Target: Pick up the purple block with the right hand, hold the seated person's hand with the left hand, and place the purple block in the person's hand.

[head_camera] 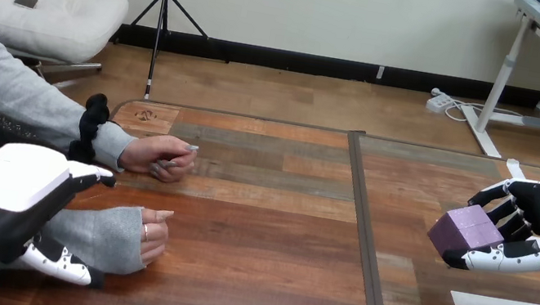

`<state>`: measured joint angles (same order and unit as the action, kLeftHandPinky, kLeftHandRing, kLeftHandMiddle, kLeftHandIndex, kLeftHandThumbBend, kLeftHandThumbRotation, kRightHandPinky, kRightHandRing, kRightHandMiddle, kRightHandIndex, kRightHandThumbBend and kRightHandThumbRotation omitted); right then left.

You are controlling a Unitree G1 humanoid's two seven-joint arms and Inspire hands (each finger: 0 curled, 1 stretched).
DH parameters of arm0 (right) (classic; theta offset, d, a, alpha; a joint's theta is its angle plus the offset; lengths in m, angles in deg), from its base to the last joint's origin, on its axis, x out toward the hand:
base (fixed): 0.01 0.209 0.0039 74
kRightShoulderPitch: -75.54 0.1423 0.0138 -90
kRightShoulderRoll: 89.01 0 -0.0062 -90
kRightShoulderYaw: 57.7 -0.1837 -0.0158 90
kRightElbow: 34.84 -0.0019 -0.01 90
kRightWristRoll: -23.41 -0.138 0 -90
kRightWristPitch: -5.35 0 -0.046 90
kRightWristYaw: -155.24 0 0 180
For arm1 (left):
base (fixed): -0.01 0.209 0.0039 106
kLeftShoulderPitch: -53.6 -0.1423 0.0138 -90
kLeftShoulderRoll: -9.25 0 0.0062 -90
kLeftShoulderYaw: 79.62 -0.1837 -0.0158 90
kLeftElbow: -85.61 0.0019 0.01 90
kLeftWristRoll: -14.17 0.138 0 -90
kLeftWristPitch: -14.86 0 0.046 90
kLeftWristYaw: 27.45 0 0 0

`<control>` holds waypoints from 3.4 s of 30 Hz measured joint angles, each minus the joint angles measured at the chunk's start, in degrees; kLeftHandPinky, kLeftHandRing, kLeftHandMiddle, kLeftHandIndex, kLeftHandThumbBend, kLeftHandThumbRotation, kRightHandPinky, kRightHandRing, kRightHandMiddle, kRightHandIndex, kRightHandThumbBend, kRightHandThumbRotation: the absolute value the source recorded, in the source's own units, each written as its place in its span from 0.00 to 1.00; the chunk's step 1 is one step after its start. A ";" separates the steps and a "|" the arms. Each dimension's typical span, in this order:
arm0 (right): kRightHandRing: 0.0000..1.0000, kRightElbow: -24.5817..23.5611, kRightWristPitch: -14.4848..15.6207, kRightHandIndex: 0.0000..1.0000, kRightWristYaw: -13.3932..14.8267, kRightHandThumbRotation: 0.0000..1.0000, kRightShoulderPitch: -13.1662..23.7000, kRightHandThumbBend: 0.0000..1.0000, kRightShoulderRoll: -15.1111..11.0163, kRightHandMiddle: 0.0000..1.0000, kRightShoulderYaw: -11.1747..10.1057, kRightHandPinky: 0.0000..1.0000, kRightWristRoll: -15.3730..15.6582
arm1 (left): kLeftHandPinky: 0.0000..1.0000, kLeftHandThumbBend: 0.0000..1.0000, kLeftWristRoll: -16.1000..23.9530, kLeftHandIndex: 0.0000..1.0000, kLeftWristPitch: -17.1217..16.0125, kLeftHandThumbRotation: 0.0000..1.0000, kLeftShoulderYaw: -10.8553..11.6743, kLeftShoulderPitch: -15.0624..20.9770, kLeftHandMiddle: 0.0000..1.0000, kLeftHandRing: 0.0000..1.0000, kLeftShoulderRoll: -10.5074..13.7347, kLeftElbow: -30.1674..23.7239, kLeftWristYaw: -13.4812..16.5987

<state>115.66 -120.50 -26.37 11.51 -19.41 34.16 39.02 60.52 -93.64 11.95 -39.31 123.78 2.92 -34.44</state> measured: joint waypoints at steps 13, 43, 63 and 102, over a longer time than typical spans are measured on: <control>0.36 -0.02 -0.07 0.44 0.00 0.00 0.00 0.83 0.00 0.40 -0.01 0.33 0.00 | 0.75 1.00 1.41 0.82 1.91 0.43 -2.43 1.64 0.83 0.80 1.29 2.29 0.50; 0.37 -0.21 -0.49 0.43 0.03 0.00 0.00 0.83 0.00 0.41 -0.07 0.35 -0.12 | 0.73 1.00 3.84 0.78 5.73 0.36 -7.16 3.19 0.78 0.76 1.42 4.63 1.38; 0.34 -0.21 -0.99 0.43 0.03 0.00 0.00 0.83 0.00 0.39 -0.27 0.32 -0.22 | 0.74 1.00 4.20 0.78 8.00 0.37 -9.28 4.82 0.78 0.77 1.69 4.96 0.58; 0.37 -0.25 -1.14 0.43 -0.08 0.00 0.00 0.84 0.00 0.41 -0.45 0.34 -0.82 | 0.36 0.93 8.41 0.57 23.94 0.01 -14.03 10.10 0.53 0.49 -2.22 7.79 3.93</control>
<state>115.41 -121.64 -26.46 11.51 -19.41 33.71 38.20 68.93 -69.70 -2.09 -29.22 121.56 10.71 -30.50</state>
